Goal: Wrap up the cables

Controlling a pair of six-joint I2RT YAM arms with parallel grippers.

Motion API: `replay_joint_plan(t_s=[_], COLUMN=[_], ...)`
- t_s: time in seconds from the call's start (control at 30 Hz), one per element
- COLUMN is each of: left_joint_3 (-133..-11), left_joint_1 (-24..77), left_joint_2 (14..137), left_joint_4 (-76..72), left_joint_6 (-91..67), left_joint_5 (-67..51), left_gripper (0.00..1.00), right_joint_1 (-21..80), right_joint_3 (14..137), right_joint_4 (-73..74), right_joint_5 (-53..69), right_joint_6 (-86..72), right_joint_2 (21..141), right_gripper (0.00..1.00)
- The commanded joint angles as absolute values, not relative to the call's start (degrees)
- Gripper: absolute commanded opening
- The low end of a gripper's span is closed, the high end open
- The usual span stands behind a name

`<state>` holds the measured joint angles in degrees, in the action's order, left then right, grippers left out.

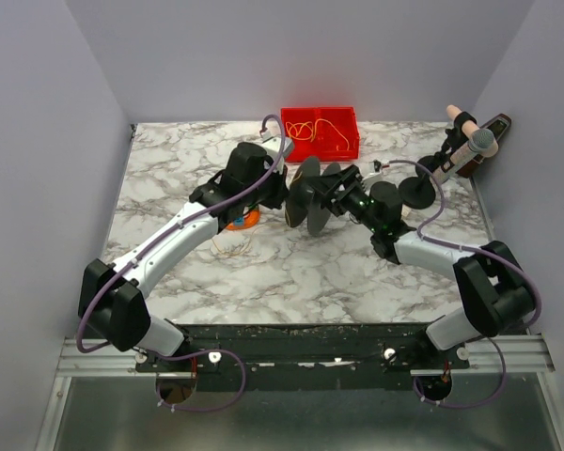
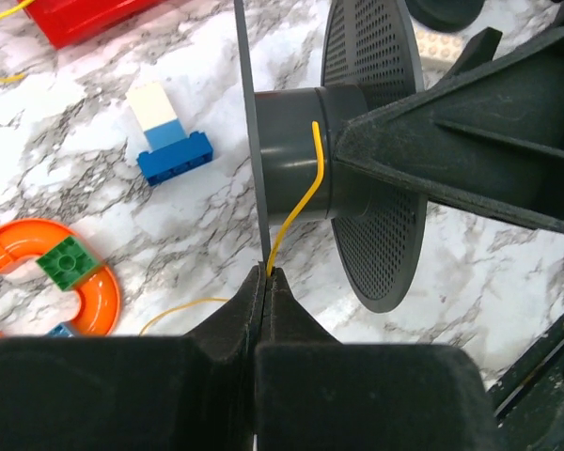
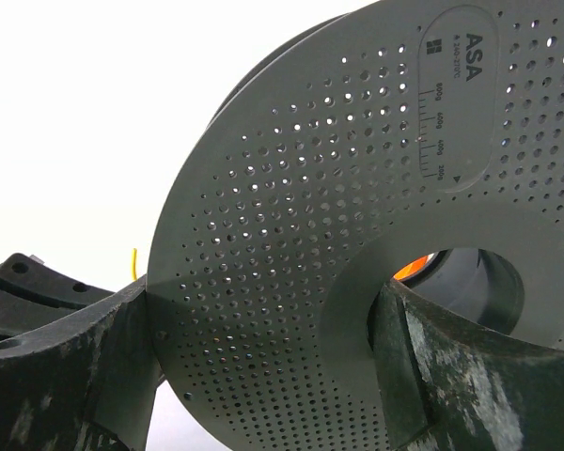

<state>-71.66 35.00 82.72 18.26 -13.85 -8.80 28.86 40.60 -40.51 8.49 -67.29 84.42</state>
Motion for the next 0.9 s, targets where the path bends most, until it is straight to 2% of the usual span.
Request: replay_joint_plan(t_s=[0.0,0.1,0.23,0.4,0.63,0.87], left_joint_3=[-70.1,-73.2,-76.0,-77.8,-75.9,-71.9], left_joint_1=[35.2,35.2,34.3,30.8,27.7,27.5], left_joint_2=[80.4,79.0,77.7,75.7,73.4,74.7], left_joint_4=[22.1,26.2,30.8,35.5,37.5,33.1], left_joint_6=[-10.9,-8.1,-6.0,-4.9,-3.2,-4.0], left_joint_5=[-8.3,-9.8,-11.8,-17.0,-17.9,-16.4], left_gripper=[0.0,0.0,0.0,0.0,0.0,0.0], right_joint_1=[29.4,29.3,28.8,26.4,26.2,25.8], right_joint_3=[40.1,40.2,43.7,45.8,44.6,42.1], right_joint_4=[-54.1,-53.4,-50.2,-57.7,-57.6,-67.0], right_joint_5=[14.6,15.8,26.9,47.7,49.7,50.1], right_joint_6=[-74.4,-72.7,-70.7,-73.7,-74.0,-80.4], right_joint_2=[86.3,86.1,88.8,97.3,99.8,103.7], right_gripper=[0.01,0.01,0.03,0.04,0.04,0.13])
